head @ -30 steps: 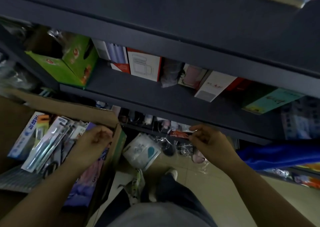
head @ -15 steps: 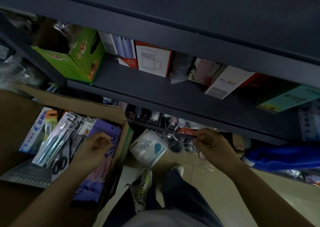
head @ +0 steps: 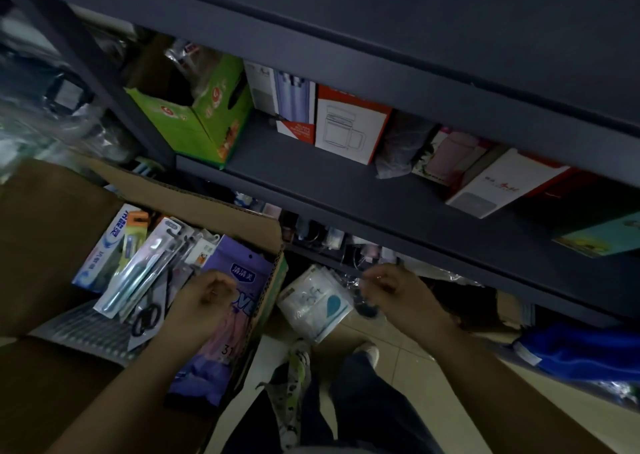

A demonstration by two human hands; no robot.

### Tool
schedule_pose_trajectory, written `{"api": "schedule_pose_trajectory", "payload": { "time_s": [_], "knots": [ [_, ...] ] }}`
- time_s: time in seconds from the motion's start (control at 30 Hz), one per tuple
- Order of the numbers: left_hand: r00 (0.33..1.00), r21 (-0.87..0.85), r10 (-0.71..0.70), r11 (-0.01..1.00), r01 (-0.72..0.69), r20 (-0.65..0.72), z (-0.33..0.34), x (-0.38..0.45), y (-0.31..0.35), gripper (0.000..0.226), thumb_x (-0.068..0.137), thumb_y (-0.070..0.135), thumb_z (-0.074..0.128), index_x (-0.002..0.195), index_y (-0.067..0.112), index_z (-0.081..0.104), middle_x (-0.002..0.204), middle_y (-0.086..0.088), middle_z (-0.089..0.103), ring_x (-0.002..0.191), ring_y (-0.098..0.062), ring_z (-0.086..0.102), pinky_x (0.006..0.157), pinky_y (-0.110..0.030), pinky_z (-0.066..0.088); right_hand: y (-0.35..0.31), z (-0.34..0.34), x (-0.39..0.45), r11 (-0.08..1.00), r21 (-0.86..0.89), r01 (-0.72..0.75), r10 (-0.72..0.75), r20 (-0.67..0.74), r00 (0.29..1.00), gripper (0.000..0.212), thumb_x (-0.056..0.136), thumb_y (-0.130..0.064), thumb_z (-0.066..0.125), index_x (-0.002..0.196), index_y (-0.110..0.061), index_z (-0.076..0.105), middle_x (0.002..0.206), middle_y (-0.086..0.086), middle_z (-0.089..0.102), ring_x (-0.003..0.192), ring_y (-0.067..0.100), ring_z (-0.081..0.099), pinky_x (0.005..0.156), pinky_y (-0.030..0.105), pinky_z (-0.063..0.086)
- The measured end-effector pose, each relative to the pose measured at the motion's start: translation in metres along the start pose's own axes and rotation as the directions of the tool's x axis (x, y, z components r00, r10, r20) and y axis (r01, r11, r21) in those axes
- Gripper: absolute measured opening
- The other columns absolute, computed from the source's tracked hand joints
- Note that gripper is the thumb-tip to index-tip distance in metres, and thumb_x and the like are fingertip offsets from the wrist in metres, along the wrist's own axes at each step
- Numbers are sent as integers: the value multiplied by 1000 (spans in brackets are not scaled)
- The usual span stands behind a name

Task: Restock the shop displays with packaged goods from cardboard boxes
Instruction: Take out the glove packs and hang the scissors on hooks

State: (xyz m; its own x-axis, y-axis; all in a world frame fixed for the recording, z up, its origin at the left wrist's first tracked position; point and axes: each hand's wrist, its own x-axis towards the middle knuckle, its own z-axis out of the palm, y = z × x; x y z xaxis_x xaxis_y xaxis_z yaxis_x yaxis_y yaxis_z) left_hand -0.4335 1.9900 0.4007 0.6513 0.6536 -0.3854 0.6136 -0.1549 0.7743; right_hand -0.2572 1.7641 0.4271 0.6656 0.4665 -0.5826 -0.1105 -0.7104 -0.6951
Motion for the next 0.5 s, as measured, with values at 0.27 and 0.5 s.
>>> {"api": "schedule_pose_trajectory", "payload": {
  "time_s": [0.27,0.5],
  "knots": [
    [998,119,-64,991,62,17,-16,10,-32,24,86,-7,58,77,15,60,75,-2,64,67,-16,58,60,-17,43,-44,114,16,977,-115,-181,211,380,901,75,81,-68,54,134,-15,46,124,3,55,105,19,60,81,24,49],
    [990,234,-133,965,119,44,-30,15,-59,19,87,5,62,76,21,58,78,-3,65,75,-23,63,70,-32,48,-21,138,34,989,-28,-146,149,230,962,8,89,-24,54,88,-17,58,89,2,64,77,14,59,58,20,43]
  ]
}}
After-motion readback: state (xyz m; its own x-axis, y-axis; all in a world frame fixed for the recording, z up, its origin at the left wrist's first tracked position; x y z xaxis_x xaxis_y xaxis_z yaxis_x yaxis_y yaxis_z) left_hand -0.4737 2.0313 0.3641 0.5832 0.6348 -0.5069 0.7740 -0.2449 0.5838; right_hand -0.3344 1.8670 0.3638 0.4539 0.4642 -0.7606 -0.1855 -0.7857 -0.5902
